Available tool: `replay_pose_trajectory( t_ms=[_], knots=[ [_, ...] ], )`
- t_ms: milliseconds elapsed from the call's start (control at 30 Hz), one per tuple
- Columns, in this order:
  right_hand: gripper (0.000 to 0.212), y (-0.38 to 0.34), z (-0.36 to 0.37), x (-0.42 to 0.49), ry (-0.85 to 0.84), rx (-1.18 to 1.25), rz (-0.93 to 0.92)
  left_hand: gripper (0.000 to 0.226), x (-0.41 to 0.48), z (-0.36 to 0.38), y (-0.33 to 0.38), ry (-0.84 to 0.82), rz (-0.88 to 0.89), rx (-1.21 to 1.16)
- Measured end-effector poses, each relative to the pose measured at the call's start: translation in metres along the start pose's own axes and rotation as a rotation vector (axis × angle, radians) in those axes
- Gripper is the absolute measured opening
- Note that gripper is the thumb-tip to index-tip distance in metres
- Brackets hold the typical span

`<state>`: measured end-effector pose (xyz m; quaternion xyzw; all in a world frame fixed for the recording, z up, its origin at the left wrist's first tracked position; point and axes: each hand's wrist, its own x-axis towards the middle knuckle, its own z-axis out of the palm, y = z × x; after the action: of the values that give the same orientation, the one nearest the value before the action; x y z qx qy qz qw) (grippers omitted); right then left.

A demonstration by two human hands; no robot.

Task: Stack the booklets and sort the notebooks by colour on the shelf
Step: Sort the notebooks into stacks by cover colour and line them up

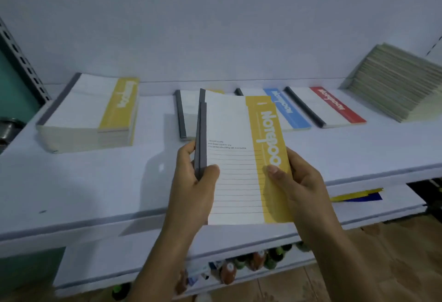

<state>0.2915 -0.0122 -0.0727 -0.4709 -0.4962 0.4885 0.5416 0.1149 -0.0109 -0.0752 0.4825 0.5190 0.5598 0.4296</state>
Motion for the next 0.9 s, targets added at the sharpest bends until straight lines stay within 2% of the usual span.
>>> replay_pose_trajectory(
  t_ms=[167, 200, 300, 400, 500, 600, 667, 900],
  knots=[
    [0.023, -0.005, 0.025, 0.083, 0.032, -0.087, -0.007, 0.03, 0.077, -0.01, 0.004, 0.01, 0.009, 0.177],
    [0.024, -0.003, 0.031, 0.097, 0.042, -0.098, 0.0, 0.033, 0.088, -0.011, 0.003, 0.004, 0.024, 0.272],
    [0.03, 0.003, 0.048, 0.133, 0.05, -0.182, 0.001, 0.07, 0.12, -0.014, -0.005, 0.037, 0.053, 0.708],
    [0.033, 0.01, 0.059, 0.164, 0.064, -0.285, 0.035, 0.076, 0.146, -0.019, -0.014, -0.008, 0.02, 0.983],
    [0.037, 0.021, 0.065, 0.181, 0.045, -0.474, 0.037, 0.094, 0.155, -0.03, -0.026, -0.051, 0.014, 1.043],
    [0.047, 0.034, 0.069, 0.18, 0.051, -0.607, -0.121, 0.126, 0.152, -0.033, -0.033, -0.065, 0.051, 1.074],
    [0.05, 0.04, 0.068, 0.179, 0.063, -0.69, -0.13, 0.138, 0.151, -0.031, -0.036, -0.084, 0.066, 1.104],
    [0.064, 0.046, 0.069, 0.177, -0.056, -0.843, -0.169, 0.133, 0.155, -0.025, -0.039, 0.042, 0.085, 1.171]
  ],
)
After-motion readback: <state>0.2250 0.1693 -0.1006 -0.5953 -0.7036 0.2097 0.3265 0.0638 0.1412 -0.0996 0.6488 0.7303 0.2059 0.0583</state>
